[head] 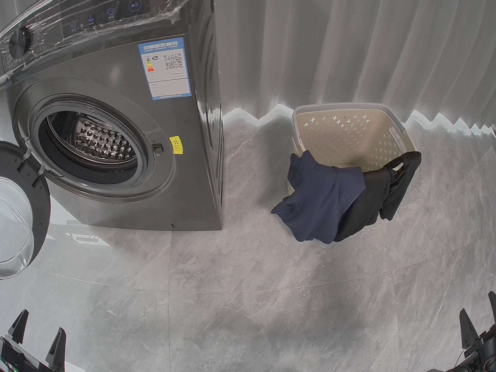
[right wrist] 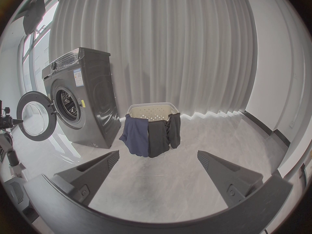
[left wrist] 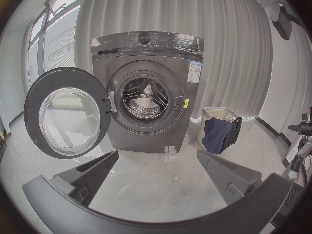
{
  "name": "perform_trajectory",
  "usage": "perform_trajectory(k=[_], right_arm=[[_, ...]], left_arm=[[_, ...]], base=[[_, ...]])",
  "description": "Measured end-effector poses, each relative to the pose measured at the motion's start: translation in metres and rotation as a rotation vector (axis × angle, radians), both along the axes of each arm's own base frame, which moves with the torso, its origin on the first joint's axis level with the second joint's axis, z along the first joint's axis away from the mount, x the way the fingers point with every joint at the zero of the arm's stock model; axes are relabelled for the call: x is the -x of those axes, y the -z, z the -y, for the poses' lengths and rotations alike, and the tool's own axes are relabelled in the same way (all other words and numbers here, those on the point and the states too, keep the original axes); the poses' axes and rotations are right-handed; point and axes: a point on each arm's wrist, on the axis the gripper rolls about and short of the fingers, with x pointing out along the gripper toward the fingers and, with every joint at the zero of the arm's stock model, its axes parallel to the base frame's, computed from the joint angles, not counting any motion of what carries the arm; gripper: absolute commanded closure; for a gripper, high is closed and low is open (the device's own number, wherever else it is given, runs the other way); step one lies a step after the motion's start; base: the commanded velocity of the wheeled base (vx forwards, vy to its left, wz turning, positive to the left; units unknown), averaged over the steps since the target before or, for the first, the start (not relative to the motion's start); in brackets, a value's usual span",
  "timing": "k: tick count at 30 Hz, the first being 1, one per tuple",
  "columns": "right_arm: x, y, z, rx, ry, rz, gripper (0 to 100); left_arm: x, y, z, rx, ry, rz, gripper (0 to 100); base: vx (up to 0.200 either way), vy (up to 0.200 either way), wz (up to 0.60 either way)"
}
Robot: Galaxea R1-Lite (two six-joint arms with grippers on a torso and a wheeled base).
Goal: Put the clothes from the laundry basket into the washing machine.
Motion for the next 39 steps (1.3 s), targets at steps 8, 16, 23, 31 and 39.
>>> perform_trajectory(k=[8, 16, 23, 31, 39], right_arm=[[0.0, -0.0001, 0.0, 0.0, 0.001, 0.0, 0], [0.0, -0.0001, 0.0, 0.0, 0.0, 0.0, 0], [-0.0001, 0.0, 0.0, 0.0, 0.0, -0.001, 0], [-0.0001, -0.0001, 0.0, 0.0, 0.0, -0.001, 0], [-0.0001, -0.0001, 0.0, 0.0, 0.0, 0.0, 0]], left_arm=[[0.0, 0.0, 0.0, 0.0, 0.0, 0.0, 0], [0.0, 0.0, 0.0, 0.0, 0.0, 0.0, 0], [0.0, 0.0, 0.0, 0.0, 0.001, 0.0, 0], [0.0, 0.0, 0.0, 0.0, 0.0, 0.0, 0], [0.0, 0.0, 0.0, 0.0, 0.0, 0.0, 0]], base=[[0.0, -0.2, 0.0], [0.0, -0.05, 0.0], [0.0, -0.029, 0.0], [0.0, -0.2, 0.0], [0.0, -0.2, 0.0]])
